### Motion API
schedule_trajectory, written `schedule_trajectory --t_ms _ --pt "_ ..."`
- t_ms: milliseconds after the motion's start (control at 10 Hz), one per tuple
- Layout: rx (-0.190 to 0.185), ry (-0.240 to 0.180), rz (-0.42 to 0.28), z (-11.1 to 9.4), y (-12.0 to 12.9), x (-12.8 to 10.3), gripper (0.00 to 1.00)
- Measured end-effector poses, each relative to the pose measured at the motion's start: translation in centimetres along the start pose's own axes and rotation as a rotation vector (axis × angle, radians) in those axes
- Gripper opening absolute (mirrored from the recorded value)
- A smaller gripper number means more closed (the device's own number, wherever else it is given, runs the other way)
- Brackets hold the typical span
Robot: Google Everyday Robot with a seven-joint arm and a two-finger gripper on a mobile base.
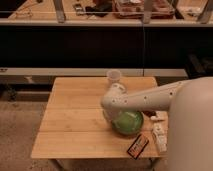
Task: Drag the ceramic bowl in a circle
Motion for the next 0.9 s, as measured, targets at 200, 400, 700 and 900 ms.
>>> schedule_trajectory --t_ms 200,400,700,900 --pt "-0.007 0.053 -0.026 -0.7 -2.6 4.8 0.18" --pt "0.042 0.107 -0.075 -2.7 -7.3 7.6 0.18" --pt "0.14 0.114 -0.192 -4.3 -14.0 5.9 0.18" --pt "0.207 0.071 -0.291 -4.3 -17.8 1.6 0.18"
